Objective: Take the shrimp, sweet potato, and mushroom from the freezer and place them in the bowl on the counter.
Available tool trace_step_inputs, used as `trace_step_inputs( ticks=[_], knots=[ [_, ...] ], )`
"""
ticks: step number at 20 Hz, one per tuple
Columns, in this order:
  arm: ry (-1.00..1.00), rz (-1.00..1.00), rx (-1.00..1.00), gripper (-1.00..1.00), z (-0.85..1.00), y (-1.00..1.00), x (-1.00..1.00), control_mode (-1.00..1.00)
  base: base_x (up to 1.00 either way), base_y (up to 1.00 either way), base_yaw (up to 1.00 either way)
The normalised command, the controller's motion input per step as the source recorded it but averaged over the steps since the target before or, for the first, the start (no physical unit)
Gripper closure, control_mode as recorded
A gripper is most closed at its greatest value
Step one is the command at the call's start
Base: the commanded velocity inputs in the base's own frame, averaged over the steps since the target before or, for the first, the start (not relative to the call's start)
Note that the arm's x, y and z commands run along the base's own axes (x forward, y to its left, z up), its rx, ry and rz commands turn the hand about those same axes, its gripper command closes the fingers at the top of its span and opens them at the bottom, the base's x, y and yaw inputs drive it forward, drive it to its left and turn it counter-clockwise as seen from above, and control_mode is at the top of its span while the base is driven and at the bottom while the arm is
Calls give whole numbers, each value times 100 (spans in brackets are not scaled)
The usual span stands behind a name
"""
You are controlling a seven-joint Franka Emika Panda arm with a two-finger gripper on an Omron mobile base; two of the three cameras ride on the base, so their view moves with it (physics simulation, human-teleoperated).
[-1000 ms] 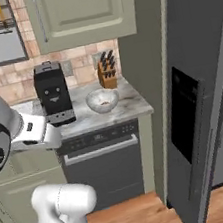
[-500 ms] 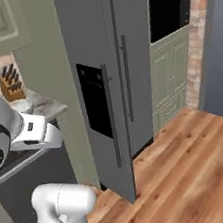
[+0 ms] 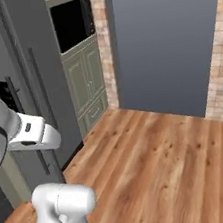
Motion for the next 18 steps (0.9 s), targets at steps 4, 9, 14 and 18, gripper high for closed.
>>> trace_step_inputs(
  ticks=[4, 9, 14, 18],
  knots=[
    [0, 0, 0, -100, 0, 0, 0, 100, 60, -64, -31],
    [0, 0, 0, -100, 0, 0, 0, 100, 98, -52, 2],
    [0, 0, 0, -100, 0, 0, 0, 100, 100, -70, 18],
    [0, 0, 0, -100, 0, 0, 0, 100, 61, -87, 43]
  ],
)
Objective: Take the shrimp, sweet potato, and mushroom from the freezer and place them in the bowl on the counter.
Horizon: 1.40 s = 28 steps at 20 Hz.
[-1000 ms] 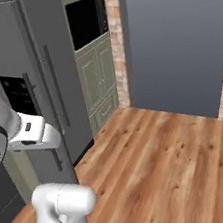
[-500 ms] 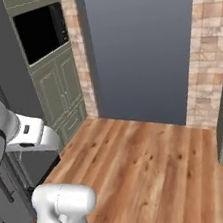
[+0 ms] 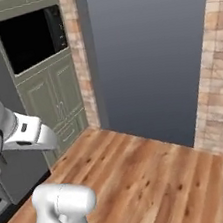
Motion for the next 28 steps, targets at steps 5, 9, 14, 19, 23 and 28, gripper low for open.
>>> trace_step_inputs(
  ticks=[5, 9, 14, 19, 23, 28],
  knots=[
    [0, 0, 0, -100, 0, 0, 0, 100, 9, -45, 82],
    [0, 0, 0, -100, 0, 0, 0, 100, 10, -23, 90],
    [0, 0, 0, -100, 0, 0, 0, 100, 38, -39, 78],
    [0, 0, 0, -100, 0, 0, 0, 100, 67, -82, 48],
    [0, 0, 0, -100, 0, 0, 0, 100, 86, -81, 34],
    [0, 0, 0, -100, 0, 0, 0, 100, 98, -43, 43]
  ],
)
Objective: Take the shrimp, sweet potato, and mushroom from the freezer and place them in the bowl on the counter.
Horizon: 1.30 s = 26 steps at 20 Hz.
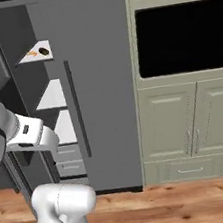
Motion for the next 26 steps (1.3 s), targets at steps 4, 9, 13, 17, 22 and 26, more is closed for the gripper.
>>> trace_step_inputs(
  ticks=[4, 9, 13, 17, 22, 26],
  knots=[
    [0, 0, 0, -100, 0, 0, 0, 100, 89, -26, 53],
    [0, 0, 0, -100, 0, 0, 0, 100, 59, -1, 33],
    [0, 0, 0, -100, 0, 0, 0, 100, 43, 4, 2],
    [0, 0, 0, -100, 0, 0, 0, 100, 40, 39, -1],
    [0, 0, 0, -100, 0, 0, 0, 100, 40, 30, -6],
    [0, 0, 0, -100, 0, 0, 0, 100, 49, 24, -10]
  ],
)
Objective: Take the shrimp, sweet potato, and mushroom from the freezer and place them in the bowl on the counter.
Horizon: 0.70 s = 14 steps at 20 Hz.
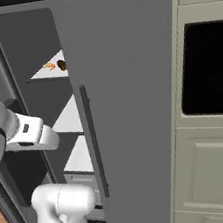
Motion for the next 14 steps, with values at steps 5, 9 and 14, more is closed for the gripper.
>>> trace_step_inputs(
  ticks=[5, 9, 14],
  knots=[
    [0, 0, 0, -100, 0, 0, 0, 100, 63, 28, -15],
    [0, 0, 0, -100, 0, 0, 0, 100, 41, 47, -14],
    [0, 0, 0, -100, 0, 0, 0, 100, 25, 46, -13]
  ],
)
